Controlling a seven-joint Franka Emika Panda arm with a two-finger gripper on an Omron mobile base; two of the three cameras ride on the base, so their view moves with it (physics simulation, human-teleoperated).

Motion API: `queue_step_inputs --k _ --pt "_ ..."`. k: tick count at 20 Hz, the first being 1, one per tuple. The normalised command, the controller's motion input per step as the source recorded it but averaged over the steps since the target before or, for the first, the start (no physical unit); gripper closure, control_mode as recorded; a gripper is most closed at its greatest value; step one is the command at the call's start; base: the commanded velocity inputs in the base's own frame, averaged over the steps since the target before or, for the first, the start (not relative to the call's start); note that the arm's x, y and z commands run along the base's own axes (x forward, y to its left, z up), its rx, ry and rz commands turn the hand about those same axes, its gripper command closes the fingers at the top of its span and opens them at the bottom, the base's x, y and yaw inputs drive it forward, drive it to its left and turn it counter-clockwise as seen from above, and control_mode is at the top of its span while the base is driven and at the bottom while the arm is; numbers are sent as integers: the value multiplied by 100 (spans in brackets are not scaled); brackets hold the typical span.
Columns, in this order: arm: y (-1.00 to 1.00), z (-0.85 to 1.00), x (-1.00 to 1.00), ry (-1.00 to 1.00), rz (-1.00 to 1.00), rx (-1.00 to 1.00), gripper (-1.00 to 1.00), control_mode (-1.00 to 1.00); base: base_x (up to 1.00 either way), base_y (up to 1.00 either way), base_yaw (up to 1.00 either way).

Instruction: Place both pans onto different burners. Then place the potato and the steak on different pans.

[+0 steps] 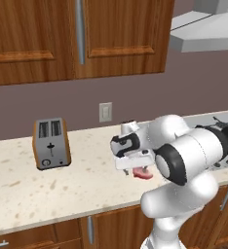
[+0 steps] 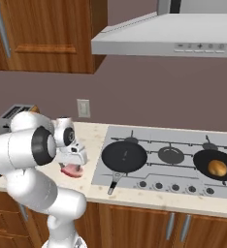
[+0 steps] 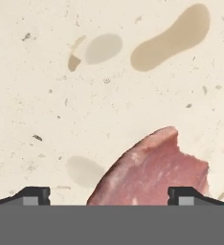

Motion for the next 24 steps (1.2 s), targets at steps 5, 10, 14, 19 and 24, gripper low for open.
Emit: queue_step_inputs --k 5,10,14,19,24 --pt "-28 -100 -49 -4 -4 -4 100 -100 0 0 0" --pt "-32 -98 -61 -18 -1 -5 100 -100 0 0 0" --pt "-28 -31 -46 -22 0 -1 100 -100 0 0 0" --pt "-18 38 -21 -6 0 3 100 -100 0 0 0" --pt "-9 76 -13 1 0 8 100 -100 0 0 0"
